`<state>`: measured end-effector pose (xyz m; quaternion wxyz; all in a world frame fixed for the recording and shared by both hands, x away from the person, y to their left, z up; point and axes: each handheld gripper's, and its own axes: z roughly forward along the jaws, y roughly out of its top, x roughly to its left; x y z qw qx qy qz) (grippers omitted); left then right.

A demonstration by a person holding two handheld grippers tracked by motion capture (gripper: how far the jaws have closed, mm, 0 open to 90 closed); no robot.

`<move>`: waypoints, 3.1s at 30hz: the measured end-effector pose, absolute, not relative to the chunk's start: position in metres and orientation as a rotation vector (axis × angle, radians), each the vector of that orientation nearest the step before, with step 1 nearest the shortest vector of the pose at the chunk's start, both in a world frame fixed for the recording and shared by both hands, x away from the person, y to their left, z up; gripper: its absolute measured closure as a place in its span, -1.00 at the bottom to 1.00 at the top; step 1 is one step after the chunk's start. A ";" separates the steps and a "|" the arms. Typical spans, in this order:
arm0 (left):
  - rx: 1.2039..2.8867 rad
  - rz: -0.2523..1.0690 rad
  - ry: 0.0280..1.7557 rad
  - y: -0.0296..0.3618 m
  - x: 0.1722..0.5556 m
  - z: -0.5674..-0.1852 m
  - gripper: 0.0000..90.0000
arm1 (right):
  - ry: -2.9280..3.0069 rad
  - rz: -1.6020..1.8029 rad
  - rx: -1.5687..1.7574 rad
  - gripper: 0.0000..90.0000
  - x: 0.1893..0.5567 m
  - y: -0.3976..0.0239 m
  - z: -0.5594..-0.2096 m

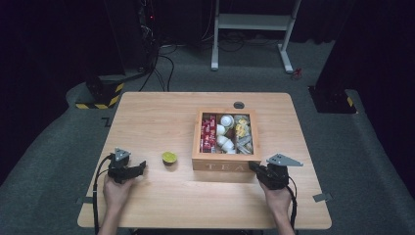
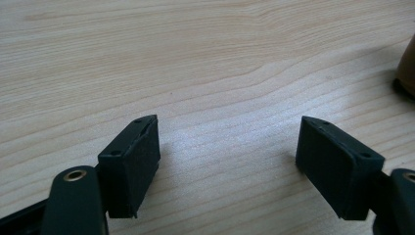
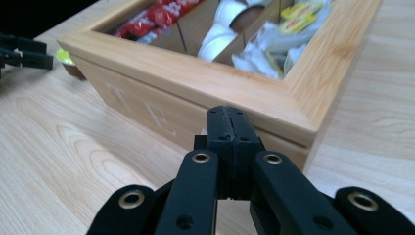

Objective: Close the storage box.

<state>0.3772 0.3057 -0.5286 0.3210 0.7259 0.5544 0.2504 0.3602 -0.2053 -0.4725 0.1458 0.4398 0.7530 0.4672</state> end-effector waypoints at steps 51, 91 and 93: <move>1.907 0.655 1.458 0.306 0.377 -0.529 -0.45 | 1.921 1.346 1.385 0.67 0.378 -0.264 -0.453; 1.905 0.656 1.459 0.305 0.377 -0.529 -0.45 | 1.918 0.986 1.592 0.15 0.405 -0.272 -0.509; 1.906 0.654 1.458 0.305 0.377 -0.529 -0.45 | 1.928 0.955 1.589 0.12 0.406 -0.271 -0.511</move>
